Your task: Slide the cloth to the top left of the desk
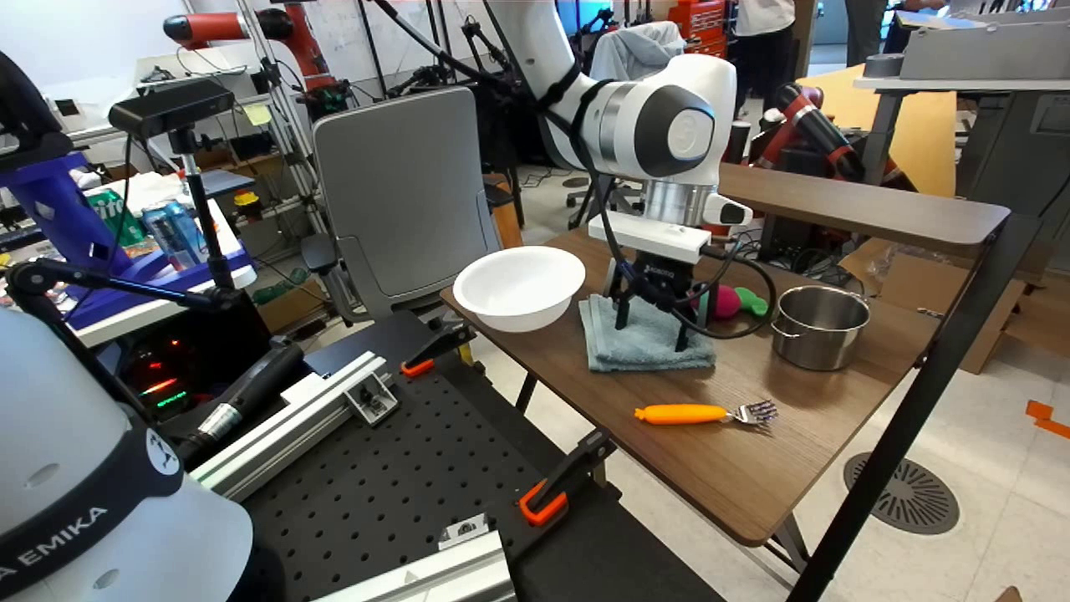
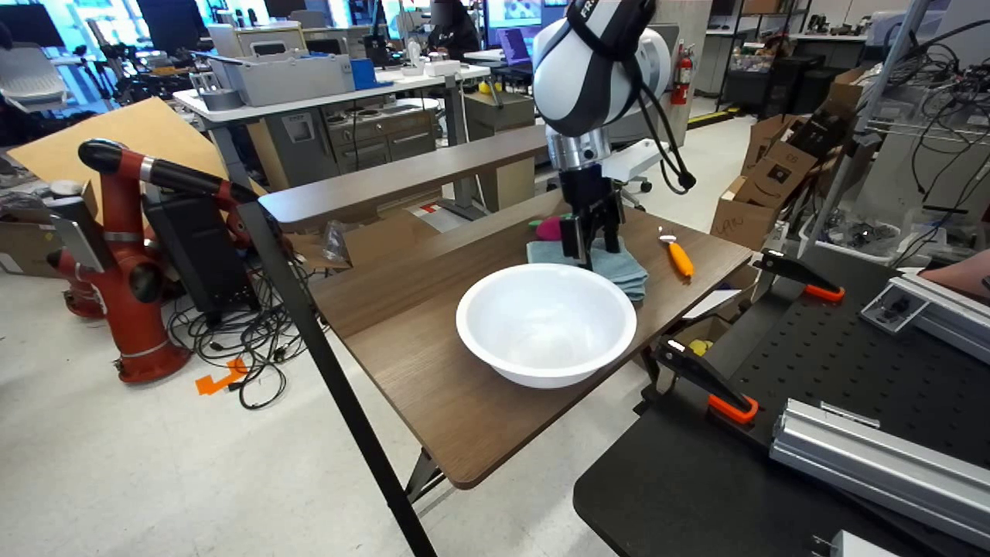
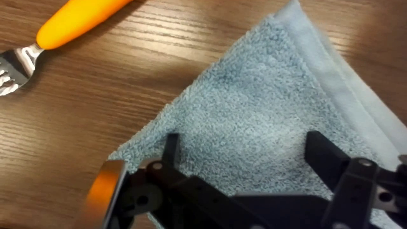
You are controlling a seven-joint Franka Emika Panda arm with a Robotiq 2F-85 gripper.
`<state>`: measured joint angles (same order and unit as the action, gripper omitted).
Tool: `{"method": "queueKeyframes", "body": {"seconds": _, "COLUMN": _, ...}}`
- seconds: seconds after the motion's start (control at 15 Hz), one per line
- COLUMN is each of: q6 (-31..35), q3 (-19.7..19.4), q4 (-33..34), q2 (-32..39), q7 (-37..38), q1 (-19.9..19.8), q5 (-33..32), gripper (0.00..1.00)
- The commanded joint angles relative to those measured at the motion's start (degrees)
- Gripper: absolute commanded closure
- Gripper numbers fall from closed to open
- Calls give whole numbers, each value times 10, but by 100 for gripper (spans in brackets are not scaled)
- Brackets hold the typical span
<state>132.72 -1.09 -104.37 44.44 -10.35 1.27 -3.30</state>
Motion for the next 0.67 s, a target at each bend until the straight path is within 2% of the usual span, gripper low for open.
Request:
{"method": "queueKeyframes", "body": {"seconds": 0.0, "q6": -5, "q3": 5, "q4": 34, "q2": 25, "q7": 18, "q1": 1, "q5": -12, "gripper": 0}}
{"method": "queueKeyframes", "body": {"seconds": 0.6, "q6": -14, "q3": 8, "q4": 89, "q2": 56, "q7": 38, "q1": 15, "q5": -12, "gripper": 0}}
